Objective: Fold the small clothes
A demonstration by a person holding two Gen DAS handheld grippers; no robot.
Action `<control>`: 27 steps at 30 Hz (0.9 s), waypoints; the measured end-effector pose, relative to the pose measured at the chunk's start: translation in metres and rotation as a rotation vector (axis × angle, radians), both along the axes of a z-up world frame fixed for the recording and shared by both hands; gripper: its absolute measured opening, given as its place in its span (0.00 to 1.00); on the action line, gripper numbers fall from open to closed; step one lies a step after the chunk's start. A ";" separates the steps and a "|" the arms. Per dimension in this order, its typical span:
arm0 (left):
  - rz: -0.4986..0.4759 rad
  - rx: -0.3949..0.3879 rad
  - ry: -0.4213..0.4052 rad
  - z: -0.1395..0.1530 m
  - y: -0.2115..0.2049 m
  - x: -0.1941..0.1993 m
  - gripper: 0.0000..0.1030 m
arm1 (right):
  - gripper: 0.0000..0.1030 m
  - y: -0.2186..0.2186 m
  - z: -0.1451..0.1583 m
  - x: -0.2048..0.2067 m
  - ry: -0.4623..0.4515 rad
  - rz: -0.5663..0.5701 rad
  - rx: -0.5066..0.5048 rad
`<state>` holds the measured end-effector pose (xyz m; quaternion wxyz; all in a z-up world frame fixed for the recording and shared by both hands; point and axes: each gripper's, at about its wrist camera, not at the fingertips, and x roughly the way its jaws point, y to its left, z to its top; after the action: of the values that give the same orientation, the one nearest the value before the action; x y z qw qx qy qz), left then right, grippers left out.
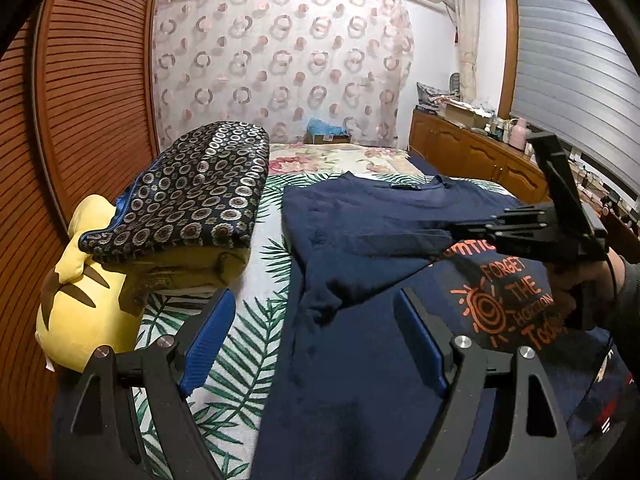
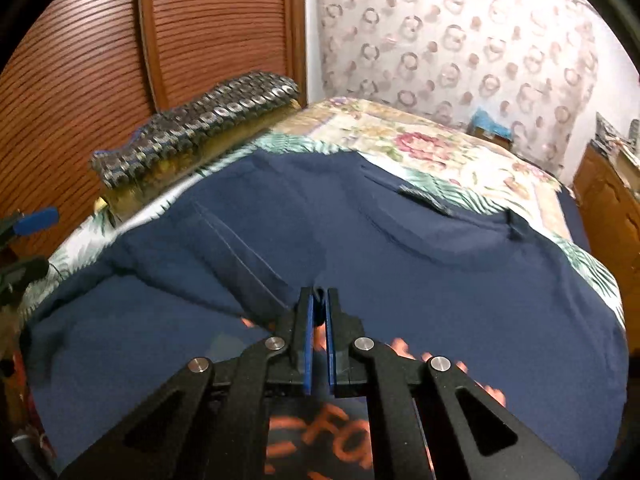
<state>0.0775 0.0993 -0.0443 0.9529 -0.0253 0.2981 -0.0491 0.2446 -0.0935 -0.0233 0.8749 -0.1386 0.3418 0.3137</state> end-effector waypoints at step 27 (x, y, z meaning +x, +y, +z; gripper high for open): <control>-0.091 0.092 0.177 -0.012 -0.033 0.118 0.35 | 0.56 -0.035 -0.007 0.007 0.051 -0.067 -0.047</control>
<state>0.1951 0.0662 -0.0567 0.9198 0.0276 0.3840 -0.0763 0.2518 -0.1280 -0.0298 0.8725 -0.1396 0.3757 0.2795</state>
